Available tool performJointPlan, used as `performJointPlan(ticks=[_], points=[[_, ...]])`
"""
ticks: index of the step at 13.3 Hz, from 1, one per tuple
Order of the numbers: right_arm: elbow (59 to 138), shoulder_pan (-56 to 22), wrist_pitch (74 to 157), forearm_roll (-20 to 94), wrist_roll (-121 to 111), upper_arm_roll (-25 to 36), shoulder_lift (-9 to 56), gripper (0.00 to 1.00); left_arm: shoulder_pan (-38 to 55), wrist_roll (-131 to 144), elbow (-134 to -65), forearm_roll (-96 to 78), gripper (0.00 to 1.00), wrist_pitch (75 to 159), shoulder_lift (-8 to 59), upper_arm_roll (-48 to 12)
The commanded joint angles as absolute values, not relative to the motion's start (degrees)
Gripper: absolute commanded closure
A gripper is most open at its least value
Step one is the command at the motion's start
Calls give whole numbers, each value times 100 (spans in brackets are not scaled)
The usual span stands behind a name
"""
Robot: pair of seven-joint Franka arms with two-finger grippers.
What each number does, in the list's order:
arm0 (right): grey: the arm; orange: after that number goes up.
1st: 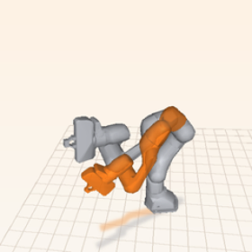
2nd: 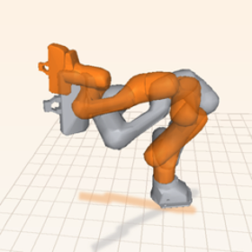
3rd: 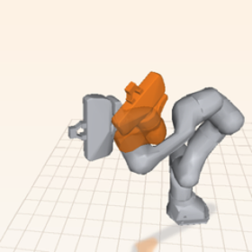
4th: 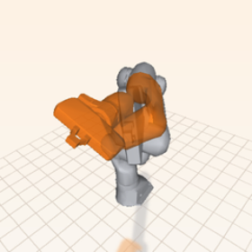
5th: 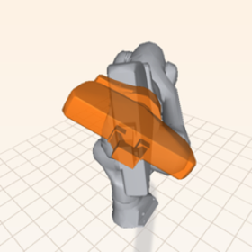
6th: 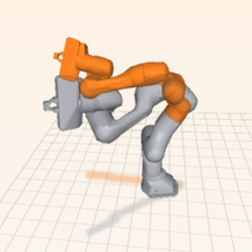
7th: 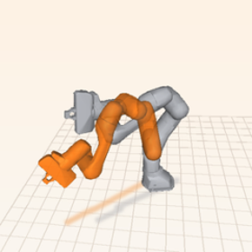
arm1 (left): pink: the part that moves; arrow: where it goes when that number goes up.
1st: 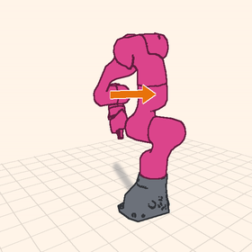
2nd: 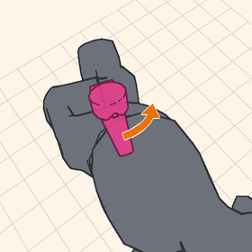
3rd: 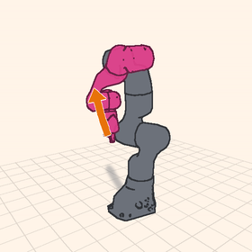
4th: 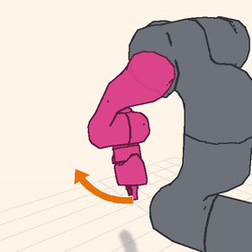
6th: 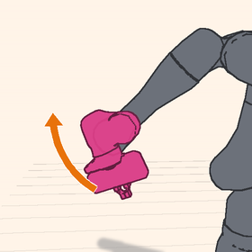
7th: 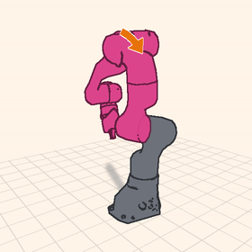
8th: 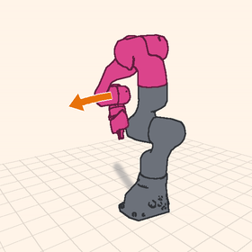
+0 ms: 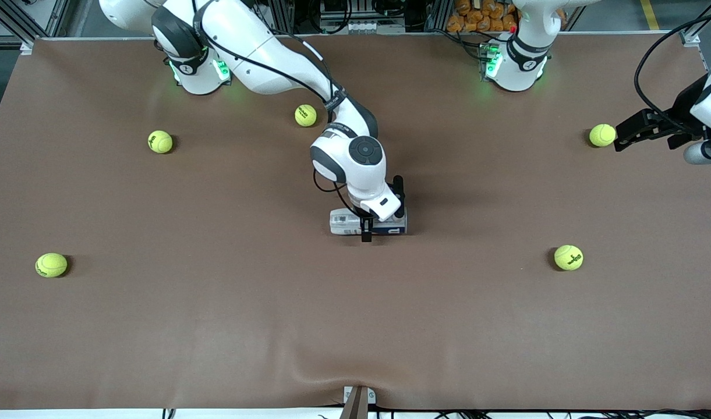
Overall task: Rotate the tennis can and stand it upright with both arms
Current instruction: 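Lower the can lying on its side and open the right gripper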
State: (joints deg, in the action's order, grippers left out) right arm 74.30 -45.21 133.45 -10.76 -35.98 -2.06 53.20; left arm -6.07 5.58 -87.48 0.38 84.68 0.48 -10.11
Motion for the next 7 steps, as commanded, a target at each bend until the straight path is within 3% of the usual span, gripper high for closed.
performJointPlan(ticks=[1,7], points=[[7233,-4483,13280,-1309,-3700,-229,5397,0,-615,563,-8719,-53,0,8402,70,-1028],[7242,-4465,13166,-1222,-3709,-264,5177,0,-607,554,-8710,-53,0,8446,141,-1028]])
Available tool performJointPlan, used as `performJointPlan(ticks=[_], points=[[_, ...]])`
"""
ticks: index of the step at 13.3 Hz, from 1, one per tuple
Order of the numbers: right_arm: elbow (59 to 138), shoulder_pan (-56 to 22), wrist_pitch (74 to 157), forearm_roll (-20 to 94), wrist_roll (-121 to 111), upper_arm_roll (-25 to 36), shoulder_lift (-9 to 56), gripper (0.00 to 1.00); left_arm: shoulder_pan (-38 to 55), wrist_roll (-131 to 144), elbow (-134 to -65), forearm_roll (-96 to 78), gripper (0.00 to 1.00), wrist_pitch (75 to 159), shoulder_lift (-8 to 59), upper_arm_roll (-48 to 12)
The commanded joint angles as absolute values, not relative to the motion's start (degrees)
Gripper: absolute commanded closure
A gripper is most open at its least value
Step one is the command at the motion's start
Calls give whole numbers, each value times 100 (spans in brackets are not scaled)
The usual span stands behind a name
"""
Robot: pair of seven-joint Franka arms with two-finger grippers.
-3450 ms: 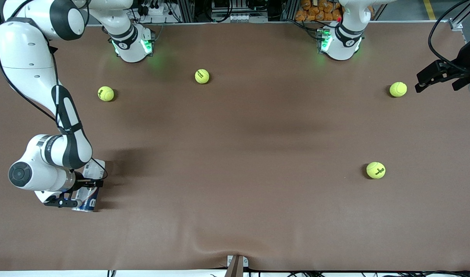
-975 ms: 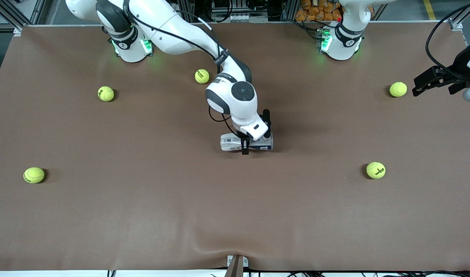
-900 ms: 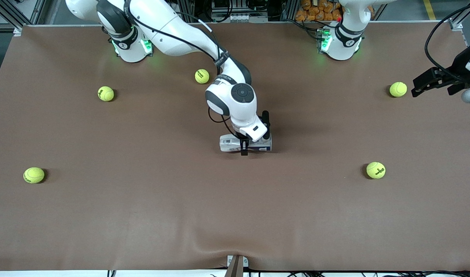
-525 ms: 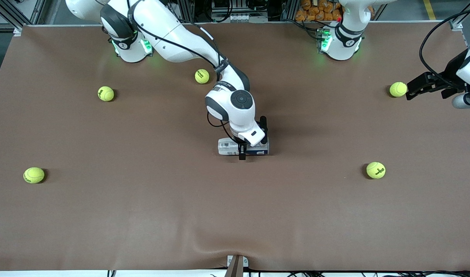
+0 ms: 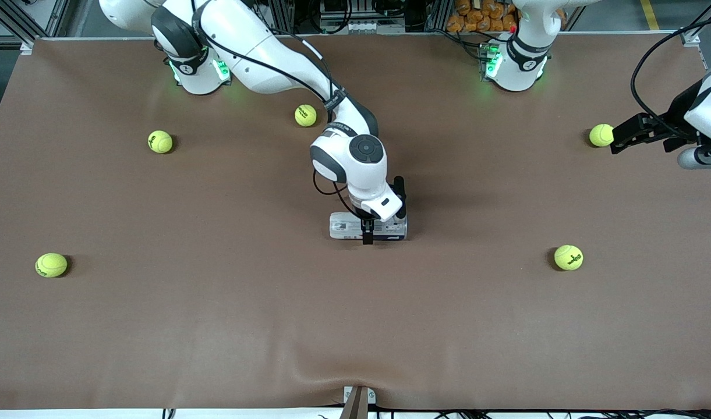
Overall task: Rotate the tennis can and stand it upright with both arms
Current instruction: 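Lower the can lying on its side and open the right gripper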
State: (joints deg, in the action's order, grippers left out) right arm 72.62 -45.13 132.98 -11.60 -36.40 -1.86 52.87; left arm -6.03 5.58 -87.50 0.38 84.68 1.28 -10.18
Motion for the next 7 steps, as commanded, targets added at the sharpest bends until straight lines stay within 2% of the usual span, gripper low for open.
performJointPlan(ticks=[1,7], points=[[7242,-4465,13027,-1222,-3709,-272,5098,0,-598,554,-8710,-53,0,8455,149,-1037],[7260,-4474,12718,-1125,-3665,-492,4826,0,-589,571,-8701,-299,0,8578,386,-1046]])
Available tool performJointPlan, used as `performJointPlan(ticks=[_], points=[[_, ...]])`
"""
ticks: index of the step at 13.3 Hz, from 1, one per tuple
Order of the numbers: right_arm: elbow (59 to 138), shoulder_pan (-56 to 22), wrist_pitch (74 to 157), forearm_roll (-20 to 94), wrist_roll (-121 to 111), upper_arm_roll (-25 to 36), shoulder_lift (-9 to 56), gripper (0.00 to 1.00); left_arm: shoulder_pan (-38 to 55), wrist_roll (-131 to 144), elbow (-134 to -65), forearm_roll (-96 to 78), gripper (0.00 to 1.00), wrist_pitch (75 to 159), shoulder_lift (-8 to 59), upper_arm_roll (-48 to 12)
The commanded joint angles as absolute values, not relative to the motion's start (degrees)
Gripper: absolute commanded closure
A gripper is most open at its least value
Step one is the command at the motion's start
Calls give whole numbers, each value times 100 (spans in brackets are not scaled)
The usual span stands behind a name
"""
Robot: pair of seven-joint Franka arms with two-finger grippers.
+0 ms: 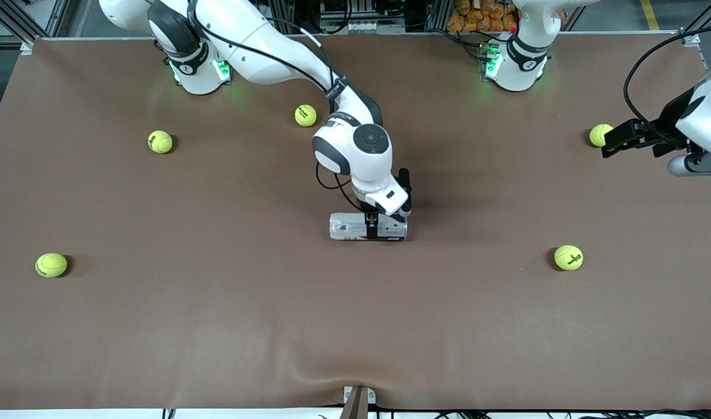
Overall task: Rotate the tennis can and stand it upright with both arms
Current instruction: 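Withdraw the right gripper while the left gripper reaches the can's end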
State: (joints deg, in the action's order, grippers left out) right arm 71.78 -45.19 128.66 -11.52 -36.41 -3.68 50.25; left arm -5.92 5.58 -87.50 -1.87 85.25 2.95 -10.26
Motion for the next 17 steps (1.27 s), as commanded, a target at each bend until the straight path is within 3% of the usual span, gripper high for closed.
performJointPlan(ticks=[1,5,9,17], points=[[7260,-4456,12674,-1064,-3648,-544,4764,0,-571,571,-8701,-351,0,8596,430,-1046],[7277,-4272,12367,-501,-3061,-519,4378,0,-422,571,-8701,-640,0,8727,746,-1046],[7286,-3500,11814,-238,-2207,-519,3991,0,-352,606,-8780,-1526,0,8903,1273,-1046],[7374,-1532,10477,246,-2268,-545,3059,0,-308,483,-9790,-4050,0,10457,2188,-1046]])
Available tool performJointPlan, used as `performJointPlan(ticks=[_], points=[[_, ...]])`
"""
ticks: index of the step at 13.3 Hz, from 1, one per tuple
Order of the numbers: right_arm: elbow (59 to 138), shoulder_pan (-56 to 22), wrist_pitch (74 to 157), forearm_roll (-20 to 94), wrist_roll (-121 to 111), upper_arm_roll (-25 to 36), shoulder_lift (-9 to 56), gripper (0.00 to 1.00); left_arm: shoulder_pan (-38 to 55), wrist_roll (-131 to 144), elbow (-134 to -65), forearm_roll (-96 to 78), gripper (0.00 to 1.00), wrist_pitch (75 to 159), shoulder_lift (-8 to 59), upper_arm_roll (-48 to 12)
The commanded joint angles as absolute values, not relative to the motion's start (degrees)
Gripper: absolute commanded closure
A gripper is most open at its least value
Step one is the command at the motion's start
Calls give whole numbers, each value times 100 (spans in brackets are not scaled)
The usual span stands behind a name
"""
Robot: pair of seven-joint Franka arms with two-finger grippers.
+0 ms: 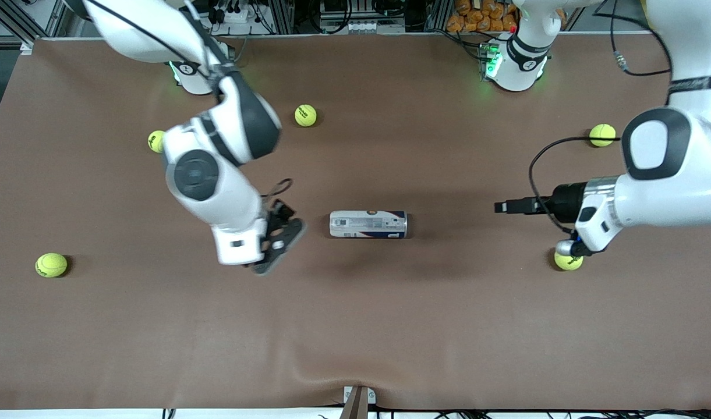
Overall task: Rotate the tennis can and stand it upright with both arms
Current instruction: 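Withdraw the right gripper while the left gripper reaches the can's end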
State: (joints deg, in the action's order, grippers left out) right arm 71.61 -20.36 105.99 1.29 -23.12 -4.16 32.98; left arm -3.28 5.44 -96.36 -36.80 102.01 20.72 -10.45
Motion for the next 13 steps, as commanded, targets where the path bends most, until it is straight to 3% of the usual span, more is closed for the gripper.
performJointPlan(ticks=[1,4,9,13], points=[[7374,-1329,10407,246,-2268,-545,3006,0,-255,475,-9861,-4226,0,10598,2267,-1072],[7803,-951,10371,290,-2110,-440,2472,0,-88,-76,-10237,-4980,0,11046,2548,-1090],[8691,-774,10266,325,-1767,298,1505,0,-26,-1712,-10608,-6221,0,11267,3233,-1090],[8719,-686,9643,325,-1758,913,1108,0,79,-2669,-10749,-7170,0,11294,3594,-1090]])
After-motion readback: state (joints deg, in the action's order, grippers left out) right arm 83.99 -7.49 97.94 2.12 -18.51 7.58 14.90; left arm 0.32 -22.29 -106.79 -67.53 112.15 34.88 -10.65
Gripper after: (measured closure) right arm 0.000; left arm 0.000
